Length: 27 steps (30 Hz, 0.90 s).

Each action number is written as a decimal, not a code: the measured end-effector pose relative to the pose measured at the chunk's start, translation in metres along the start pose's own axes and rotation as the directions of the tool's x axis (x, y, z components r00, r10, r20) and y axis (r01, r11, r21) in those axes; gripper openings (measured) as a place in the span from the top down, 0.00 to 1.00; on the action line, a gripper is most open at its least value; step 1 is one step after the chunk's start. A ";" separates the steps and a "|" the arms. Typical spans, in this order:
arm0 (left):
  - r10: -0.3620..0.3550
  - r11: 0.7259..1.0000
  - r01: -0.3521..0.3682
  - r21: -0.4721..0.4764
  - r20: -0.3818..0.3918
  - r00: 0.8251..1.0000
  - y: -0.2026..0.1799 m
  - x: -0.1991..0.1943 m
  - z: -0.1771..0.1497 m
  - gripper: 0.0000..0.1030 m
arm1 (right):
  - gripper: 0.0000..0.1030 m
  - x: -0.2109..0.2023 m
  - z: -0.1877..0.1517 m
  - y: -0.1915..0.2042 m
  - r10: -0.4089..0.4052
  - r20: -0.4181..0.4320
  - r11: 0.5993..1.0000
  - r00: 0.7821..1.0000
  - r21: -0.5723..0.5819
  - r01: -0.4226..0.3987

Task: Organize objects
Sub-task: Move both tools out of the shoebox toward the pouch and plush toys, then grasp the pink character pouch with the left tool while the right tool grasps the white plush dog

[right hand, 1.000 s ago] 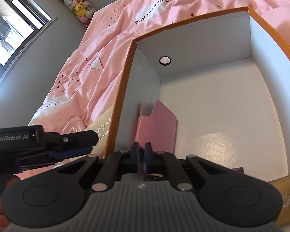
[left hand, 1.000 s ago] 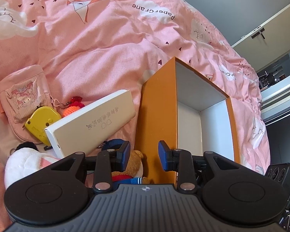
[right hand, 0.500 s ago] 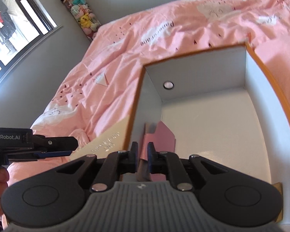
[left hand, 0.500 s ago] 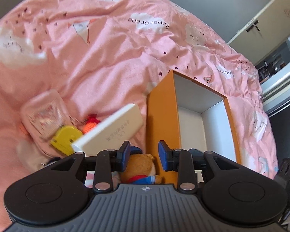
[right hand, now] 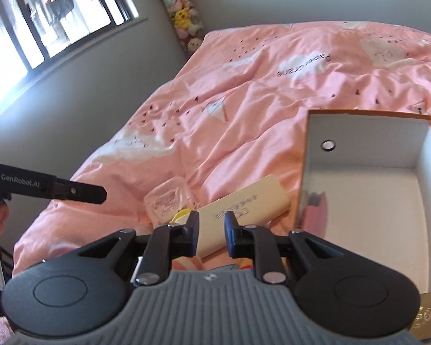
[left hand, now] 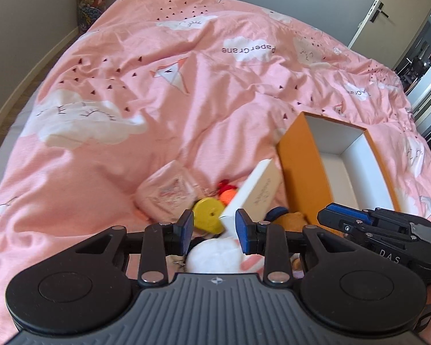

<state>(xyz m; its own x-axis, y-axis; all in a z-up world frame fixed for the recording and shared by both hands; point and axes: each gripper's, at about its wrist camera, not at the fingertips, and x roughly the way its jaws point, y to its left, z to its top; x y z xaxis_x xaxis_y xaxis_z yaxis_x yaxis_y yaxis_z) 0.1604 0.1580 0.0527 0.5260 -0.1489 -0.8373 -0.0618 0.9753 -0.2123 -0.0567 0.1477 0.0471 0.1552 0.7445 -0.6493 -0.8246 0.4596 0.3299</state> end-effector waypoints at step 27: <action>-0.095 0.908 0.008 -0.418 -0.189 0.977 0.099 0.130 -0.004 0.44 | 0.77 0.156 0.033 0.057 -0.110 -0.254 0.951 0.961 -0.308 0.027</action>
<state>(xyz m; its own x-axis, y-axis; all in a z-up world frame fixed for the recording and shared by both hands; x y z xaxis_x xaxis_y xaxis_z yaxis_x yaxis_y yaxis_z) 0.2194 0.2349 -0.0795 0.3598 -0.2695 -0.8933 -0.4066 0.8164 -0.4101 -0.0614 0.3058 -0.0125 0.1016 0.5424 -0.8340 -0.9476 0.3080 0.0849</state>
